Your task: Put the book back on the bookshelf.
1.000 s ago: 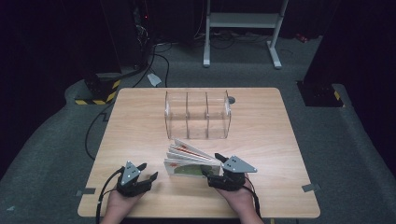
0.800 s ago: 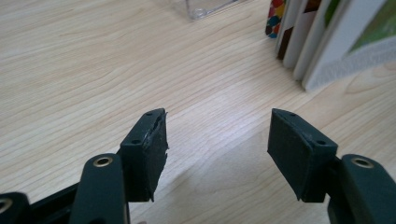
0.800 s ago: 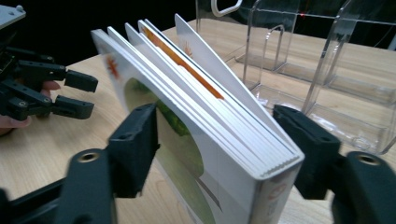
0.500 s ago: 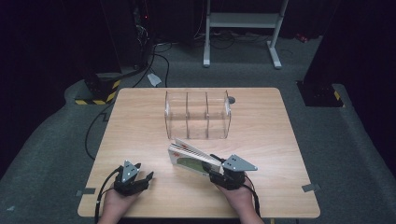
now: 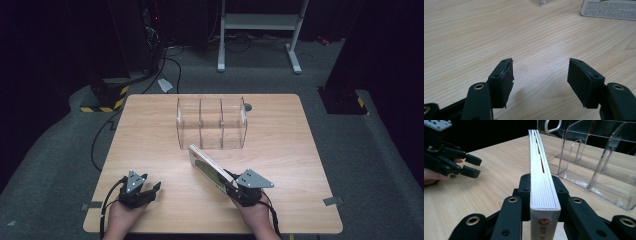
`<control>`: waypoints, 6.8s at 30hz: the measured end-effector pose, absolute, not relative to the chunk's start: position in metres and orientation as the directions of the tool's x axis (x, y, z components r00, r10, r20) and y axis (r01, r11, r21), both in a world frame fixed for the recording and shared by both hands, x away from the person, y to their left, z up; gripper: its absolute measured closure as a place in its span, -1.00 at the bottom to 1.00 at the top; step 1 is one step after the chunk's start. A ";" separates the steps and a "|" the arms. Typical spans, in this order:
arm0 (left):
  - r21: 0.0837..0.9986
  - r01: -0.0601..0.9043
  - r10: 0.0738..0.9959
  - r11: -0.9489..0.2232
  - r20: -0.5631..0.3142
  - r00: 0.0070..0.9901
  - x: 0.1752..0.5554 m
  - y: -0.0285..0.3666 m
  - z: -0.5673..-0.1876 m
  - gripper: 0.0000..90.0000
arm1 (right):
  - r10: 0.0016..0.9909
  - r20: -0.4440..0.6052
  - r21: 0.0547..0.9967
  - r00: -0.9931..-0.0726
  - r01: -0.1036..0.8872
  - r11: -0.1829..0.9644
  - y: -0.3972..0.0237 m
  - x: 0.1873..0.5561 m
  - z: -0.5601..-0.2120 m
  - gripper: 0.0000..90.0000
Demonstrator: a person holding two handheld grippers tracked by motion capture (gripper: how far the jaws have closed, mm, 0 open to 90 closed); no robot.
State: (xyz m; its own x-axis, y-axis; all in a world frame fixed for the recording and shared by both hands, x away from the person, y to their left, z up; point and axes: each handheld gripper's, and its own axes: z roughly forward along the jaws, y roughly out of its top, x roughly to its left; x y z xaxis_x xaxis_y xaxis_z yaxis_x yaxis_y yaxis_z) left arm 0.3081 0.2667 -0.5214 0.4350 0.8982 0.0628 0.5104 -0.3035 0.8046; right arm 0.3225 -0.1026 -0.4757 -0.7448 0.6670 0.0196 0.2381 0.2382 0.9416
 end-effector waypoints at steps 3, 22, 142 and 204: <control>0.809 0.506 0.901 -0.297 0.063 0.429 0.309 0.267 -0.521 -0.16 | 0.682 0.008 0.946 -0.731 0.226 0.231 -0.102 0.320 -0.475 0.67; 0.790 0.532 0.916 -0.304 0.089 0.391 0.328 0.268 -0.525 -0.16 | 0.813 -0.022 0.965 -0.582 0.200 0.169 -0.139 0.306 -0.461 0.68; 0.755 0.599 0.916 -0.266 0.004 0.401 0.341 0.274 -0.529 -0.28 | 0.966 -0.124 0.929 -0.226 0.314 0.193 -0.080 0.449 -0.455 0.67; 0.754 0.600 0.916 -0.267 0.004 0.402 0.340 0.274 -0.528 -0.28 | 0.980 -0.046 0.942 -0.193 0.318 0.107 -0.097 0.424 -0.465 0.68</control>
State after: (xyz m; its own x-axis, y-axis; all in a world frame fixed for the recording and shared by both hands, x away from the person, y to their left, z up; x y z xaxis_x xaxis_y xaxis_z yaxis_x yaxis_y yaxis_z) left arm 0.3402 0.2741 -0.5284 0.4021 0.9156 0.0044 0.6004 -0.2673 0.7537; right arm 0.4238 -0.0965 -0.4649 -0.1932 0.9801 -0.0462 0.3176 0.1071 0.9422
